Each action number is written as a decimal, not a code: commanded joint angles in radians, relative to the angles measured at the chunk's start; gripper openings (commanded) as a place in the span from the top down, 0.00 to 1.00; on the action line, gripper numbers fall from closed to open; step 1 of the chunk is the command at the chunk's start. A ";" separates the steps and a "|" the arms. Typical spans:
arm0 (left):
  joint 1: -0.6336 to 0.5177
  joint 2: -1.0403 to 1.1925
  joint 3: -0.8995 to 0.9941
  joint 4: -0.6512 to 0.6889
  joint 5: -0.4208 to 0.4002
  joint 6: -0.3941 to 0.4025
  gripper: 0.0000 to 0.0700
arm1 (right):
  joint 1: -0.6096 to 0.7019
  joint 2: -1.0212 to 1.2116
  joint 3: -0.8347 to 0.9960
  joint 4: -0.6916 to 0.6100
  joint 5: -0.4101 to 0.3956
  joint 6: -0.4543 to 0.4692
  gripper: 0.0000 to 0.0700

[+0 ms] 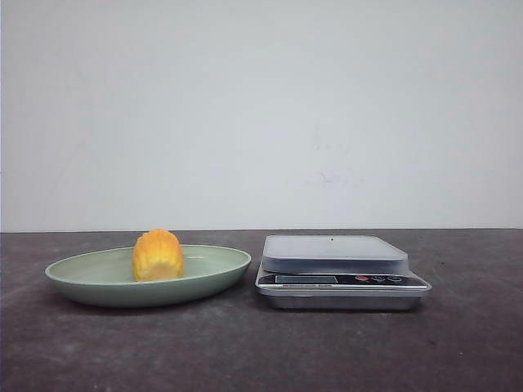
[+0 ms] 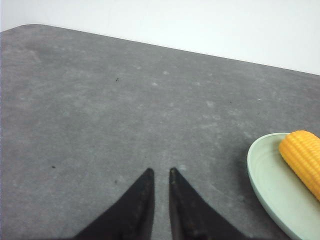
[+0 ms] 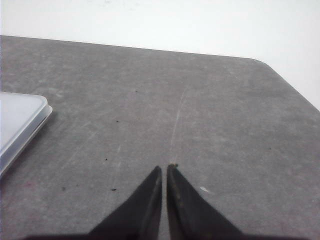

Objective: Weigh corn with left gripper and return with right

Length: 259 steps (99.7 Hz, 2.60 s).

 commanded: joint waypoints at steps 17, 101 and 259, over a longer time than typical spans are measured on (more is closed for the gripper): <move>0.001 -0.001 -0.017 -0.010 0.001 0.009 0.97 | 0.000 -0.002 -0.005 0.010 0.001 0.004 0.99; 0.001 -0.001 -0.017 -0.010 0.001 0.010 0.97 | 0.000 -0.002 -0.005 0.010 0.001 0.004 0.99; -0.002 0.261 0.355 0.060 0.074 -0.163 0.98 | 0.000 0.274 0.458 -0.104 -0.040 0.260 0.99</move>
